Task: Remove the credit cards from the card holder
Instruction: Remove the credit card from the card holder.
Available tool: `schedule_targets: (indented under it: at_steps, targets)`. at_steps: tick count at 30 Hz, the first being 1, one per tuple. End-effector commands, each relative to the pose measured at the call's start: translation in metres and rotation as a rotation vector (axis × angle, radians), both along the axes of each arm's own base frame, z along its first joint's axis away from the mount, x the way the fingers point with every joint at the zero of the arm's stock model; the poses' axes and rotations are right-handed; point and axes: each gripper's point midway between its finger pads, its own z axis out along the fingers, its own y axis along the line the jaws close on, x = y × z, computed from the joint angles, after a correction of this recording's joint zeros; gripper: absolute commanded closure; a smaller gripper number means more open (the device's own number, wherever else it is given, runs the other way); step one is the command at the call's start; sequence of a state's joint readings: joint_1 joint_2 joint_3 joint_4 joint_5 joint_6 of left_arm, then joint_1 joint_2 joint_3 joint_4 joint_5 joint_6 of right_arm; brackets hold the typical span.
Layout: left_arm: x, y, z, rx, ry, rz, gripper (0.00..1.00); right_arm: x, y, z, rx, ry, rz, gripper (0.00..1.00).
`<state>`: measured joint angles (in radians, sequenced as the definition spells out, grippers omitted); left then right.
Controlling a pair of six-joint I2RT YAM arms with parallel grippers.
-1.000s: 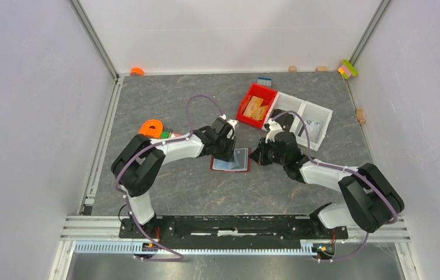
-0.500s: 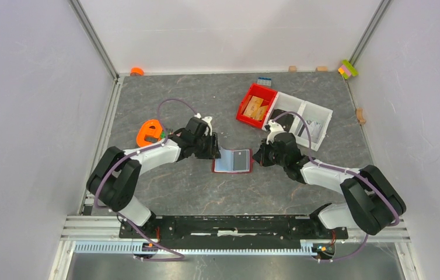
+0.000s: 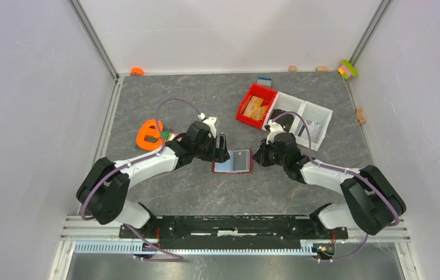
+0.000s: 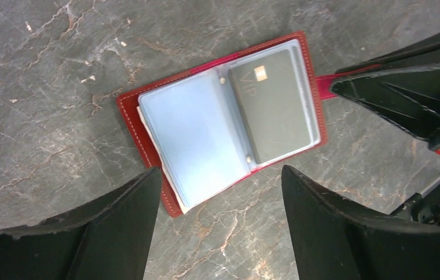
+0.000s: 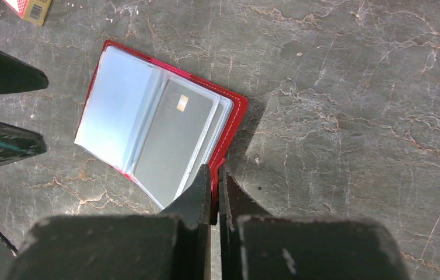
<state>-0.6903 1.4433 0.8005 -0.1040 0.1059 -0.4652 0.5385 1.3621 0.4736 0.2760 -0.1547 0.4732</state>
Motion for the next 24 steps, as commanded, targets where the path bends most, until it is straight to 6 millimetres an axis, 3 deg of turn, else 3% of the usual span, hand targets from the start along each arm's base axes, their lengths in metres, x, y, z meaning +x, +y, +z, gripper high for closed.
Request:
schedule_targets:
  at_steps: [1, 6, 11, 14, 20, 24]
  targets:
    - [0.013, 0.002, -0.005, 0.063, -0.009, 0.010, 0.18, 0.014, 0.009, 0.026, 0.044, -0.082, 0.010, 1.00]
    - [0.009, -0.001, -0.030, 0.162, 0.083, -0.025, 0.23, 0.014, 0.008, 0.019, 0.028, -0.066, 0.006, 0.97]
    - [0.010, 0.004, -0.047, 0.233, 0.126, -0.019, 0.36, 0.015, 0.005, 0.010, 0.008, -0.035, -0.020, 0.59]
    - [0.011, 0.010, -0.055, 0.285, 0.143, -0.009, 0.39, 0.013, 0.003, 0.003, 0.006, -0.013, -0.030, 0.46]
    - [0.009, 0.011, -0.067, 0.318, 0.180, -0.014, 0.48, 0.006, 0.014, -0.017, 0.033, 0.070, 0.005, 0.41]
    - [0.009, 0.010, -0.072, 0.318, 0.193, -0.021, 0.54, -0.001, 0.027, -0.018, 0.100, 0.102, 0.049, 0.42]
